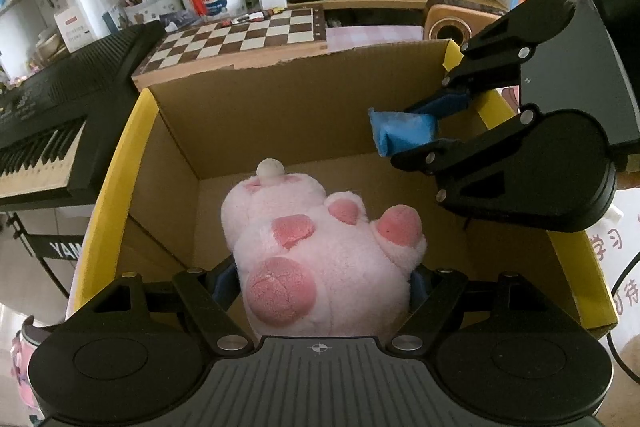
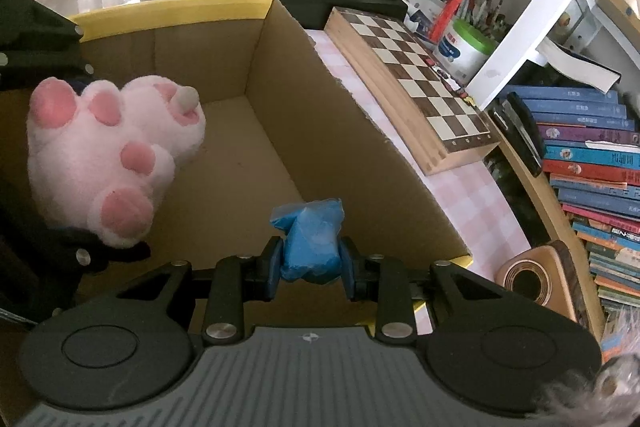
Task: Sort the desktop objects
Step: 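Lower the plush pig into the yellow box while the right tool lowers the blue packet beside it, then open the left tool releasing the plush pig while the right tool releases the blue packet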
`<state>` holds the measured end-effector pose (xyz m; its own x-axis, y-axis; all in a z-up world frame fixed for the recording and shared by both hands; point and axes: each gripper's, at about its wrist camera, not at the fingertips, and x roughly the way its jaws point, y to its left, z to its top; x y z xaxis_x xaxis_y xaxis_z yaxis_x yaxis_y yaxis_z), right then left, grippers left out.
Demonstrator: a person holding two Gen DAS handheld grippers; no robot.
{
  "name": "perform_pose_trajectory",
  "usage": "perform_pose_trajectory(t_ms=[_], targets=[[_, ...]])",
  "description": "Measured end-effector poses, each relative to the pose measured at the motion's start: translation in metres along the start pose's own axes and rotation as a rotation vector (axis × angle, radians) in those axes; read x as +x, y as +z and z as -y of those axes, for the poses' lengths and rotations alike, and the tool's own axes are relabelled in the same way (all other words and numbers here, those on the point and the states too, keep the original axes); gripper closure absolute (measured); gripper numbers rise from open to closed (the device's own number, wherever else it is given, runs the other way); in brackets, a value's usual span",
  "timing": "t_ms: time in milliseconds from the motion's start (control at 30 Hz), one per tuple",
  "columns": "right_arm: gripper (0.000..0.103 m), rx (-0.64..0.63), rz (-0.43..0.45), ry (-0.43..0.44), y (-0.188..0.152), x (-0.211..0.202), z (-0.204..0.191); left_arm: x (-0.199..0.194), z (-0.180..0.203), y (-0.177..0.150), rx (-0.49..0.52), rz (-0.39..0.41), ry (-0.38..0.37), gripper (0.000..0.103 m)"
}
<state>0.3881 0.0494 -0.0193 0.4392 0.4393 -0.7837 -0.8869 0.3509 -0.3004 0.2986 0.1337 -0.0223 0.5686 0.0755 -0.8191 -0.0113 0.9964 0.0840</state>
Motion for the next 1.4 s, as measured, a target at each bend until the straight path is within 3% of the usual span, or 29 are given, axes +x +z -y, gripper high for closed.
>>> perform_pose_trajectory(t_ms=[167,267,500,1000,1400], targets=[[0.075,0.001,0.006,0.000,0.000,0.001,0.000,-0.004,0.003,0.001,-0.001,0.024,0.018,0.018],[0.068,0.019,0.018,0.008,0.000,-0.002,0.001,-0.009,0.003,0.002,0.006,0.051,0.029,0.018],[0.059,0.086,0.066,-0.010,-0.001,-0.020,0.006,-0.039,0.006,0.007,0.000,0.180,0.080,0.013],[0.054,0.440,0.248,-0.172,-0.046,-0.119,0.013,-0.124,0.014,-0.016,-0.066,0.411,0.096,0.008],[0.054,0.765,0.338,-0.327,-0.100,-0.183,-0.023,-0.167,0.016,-0.060,-0.135,0.490,0.108,0.007]])
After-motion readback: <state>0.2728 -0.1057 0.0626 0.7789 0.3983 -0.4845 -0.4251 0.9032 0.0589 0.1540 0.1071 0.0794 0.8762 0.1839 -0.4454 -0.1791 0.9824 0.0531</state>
